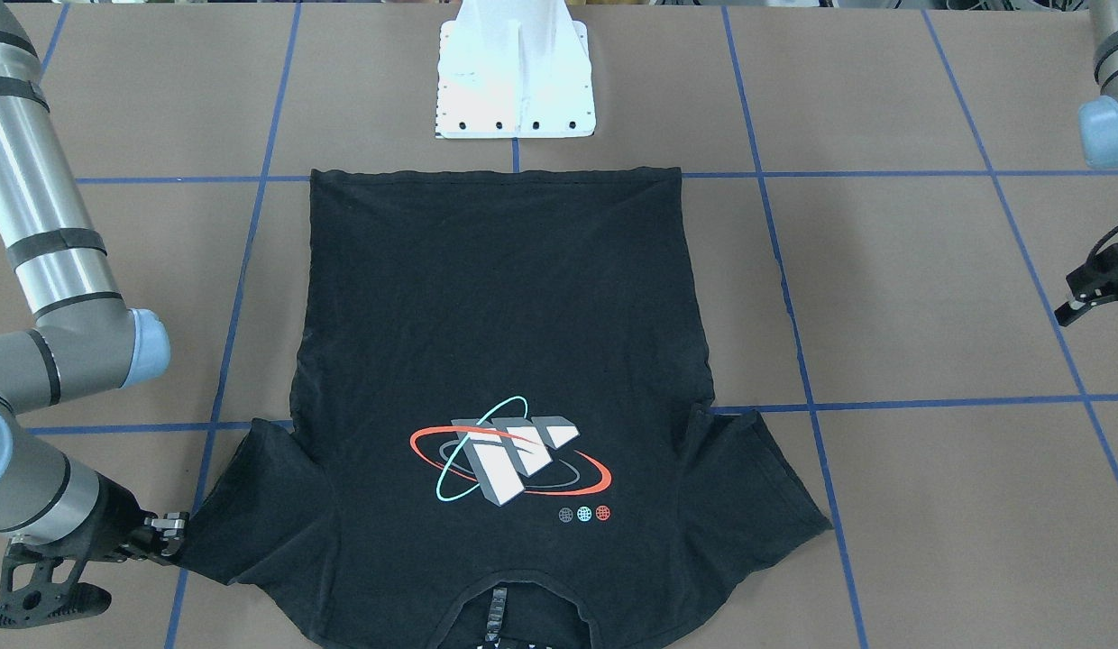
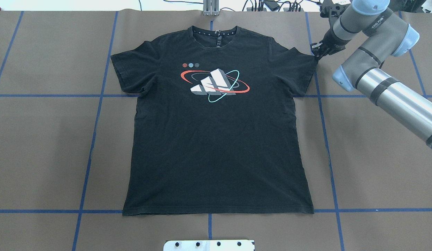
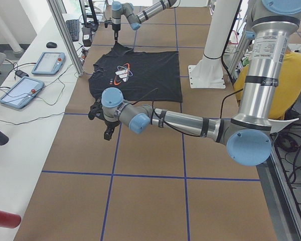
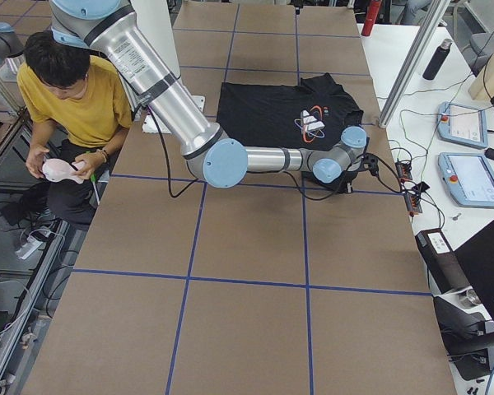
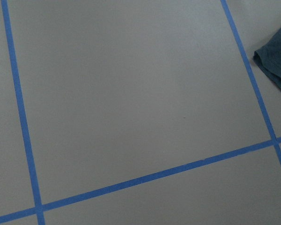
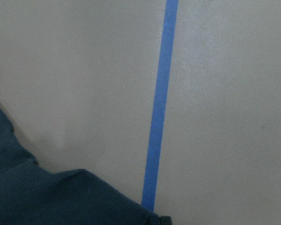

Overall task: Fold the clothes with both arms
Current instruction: 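Reach the right gripper to the shirt shoulder near the collar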

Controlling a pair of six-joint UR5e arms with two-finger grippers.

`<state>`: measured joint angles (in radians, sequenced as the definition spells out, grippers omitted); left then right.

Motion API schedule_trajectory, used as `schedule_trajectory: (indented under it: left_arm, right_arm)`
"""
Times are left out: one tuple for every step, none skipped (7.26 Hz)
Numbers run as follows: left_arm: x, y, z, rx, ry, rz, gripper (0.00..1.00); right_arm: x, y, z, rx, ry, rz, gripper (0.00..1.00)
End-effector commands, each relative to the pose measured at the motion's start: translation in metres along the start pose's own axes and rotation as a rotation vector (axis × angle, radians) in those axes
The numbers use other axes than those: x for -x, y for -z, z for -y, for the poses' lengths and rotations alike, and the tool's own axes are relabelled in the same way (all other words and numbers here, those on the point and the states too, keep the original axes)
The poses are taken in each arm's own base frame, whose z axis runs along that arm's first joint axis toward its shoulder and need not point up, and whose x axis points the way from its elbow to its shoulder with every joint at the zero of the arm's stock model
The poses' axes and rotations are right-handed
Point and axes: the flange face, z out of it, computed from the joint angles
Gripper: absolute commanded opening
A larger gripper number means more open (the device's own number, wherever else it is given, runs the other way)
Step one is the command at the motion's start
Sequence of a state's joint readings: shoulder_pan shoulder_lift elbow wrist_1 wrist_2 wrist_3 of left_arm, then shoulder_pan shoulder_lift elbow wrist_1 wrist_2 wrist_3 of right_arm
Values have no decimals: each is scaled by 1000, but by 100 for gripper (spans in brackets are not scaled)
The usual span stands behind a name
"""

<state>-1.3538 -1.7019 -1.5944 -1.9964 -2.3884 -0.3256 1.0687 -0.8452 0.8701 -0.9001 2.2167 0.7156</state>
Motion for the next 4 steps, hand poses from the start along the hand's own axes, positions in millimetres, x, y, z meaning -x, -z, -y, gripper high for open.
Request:
schedule_trajectory:
  left_arm:
    - [-4, 1, 1, -7, -2, -7, 100]
    - [-5, 2, 1, -9, -3, -8, 100]
    - [-4, 1, 1, -7, -2, -6, 100]
    - [-2, -1, 1, -4, 1, -4, 100]
  right_arm:
    - [57, 62, 3, 22, -164, 184, 0]
    - [123, 56, -15, 51, -262, 224, 0]
    - [150, 35, -25, 30, -281, 196, 0]
    - [166, 21, -23, -16, -279, 154, 0]
